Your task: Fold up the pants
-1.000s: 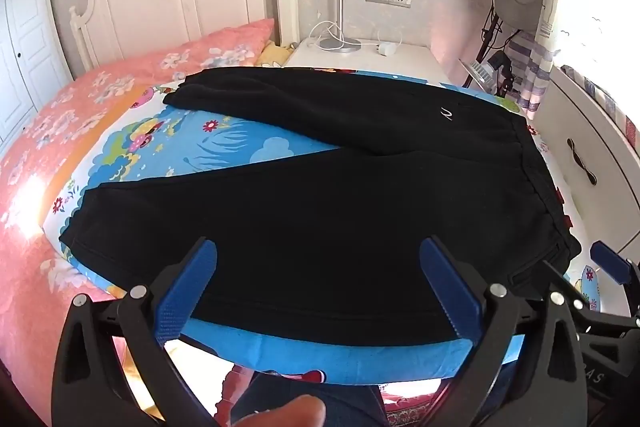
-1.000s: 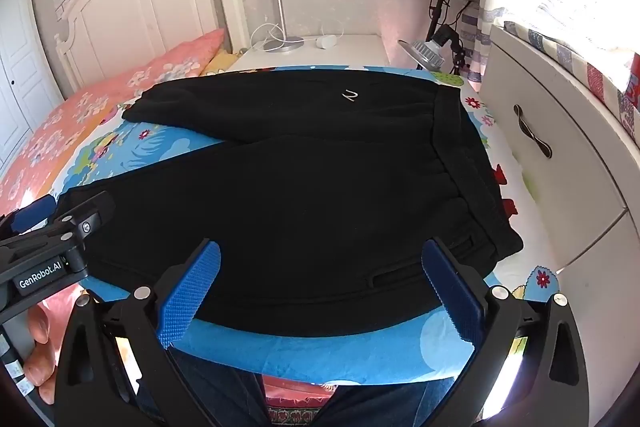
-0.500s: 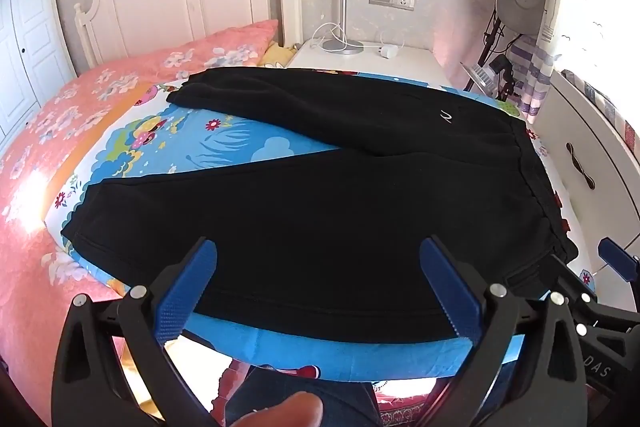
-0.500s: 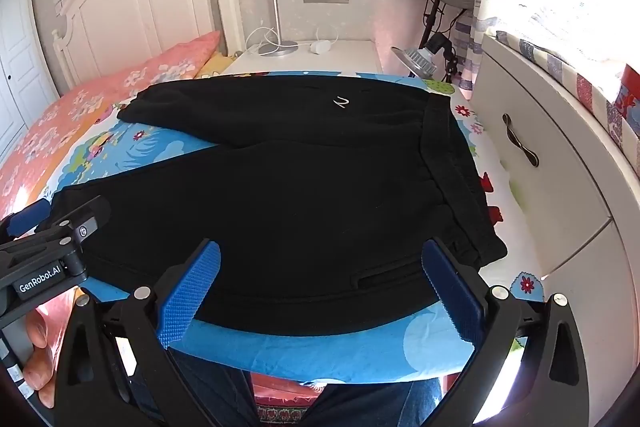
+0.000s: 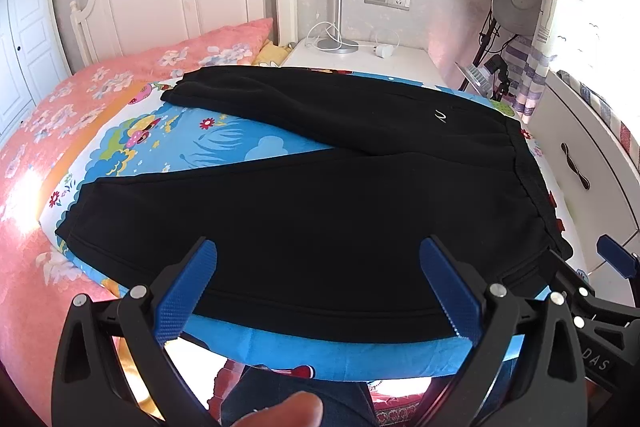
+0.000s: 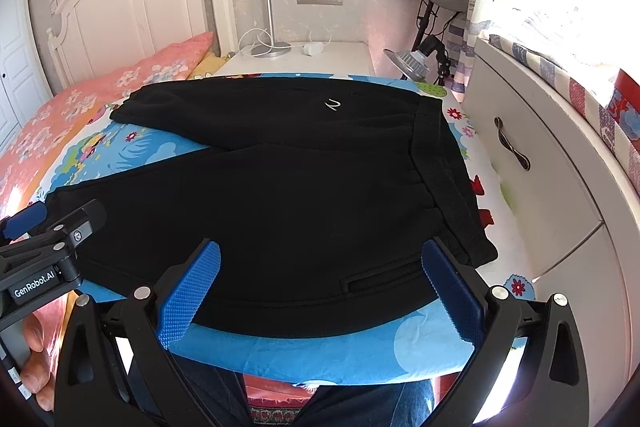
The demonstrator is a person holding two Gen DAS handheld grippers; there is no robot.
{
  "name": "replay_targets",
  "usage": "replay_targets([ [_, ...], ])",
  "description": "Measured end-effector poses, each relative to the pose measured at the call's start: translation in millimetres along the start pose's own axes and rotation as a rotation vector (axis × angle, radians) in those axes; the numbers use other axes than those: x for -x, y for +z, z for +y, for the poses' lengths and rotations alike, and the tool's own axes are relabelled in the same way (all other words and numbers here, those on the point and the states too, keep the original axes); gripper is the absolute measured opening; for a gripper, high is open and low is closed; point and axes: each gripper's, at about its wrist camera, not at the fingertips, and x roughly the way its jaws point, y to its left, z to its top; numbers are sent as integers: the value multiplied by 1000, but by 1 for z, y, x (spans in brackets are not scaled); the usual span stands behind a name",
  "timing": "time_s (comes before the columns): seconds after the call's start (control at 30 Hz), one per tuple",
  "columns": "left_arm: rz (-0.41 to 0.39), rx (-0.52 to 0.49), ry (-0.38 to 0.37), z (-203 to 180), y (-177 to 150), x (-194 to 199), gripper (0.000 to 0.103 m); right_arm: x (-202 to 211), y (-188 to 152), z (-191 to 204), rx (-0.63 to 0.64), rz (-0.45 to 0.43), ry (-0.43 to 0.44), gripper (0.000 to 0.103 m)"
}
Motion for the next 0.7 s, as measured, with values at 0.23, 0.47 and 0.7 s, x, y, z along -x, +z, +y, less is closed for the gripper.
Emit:
replay_targets([
  [0.23,3,-3,-8,-2,0,-1,101,-1,-2,-1,-2,0,-3,98],
  [0.47,4,-2,-11,-3,2,0,101,-1,-1,-2,-5,-1,-7,98],
  [0.7,4,-2,-12,-3,2,0,101,-1,-1,-1,-5,-2,-10,98],
])
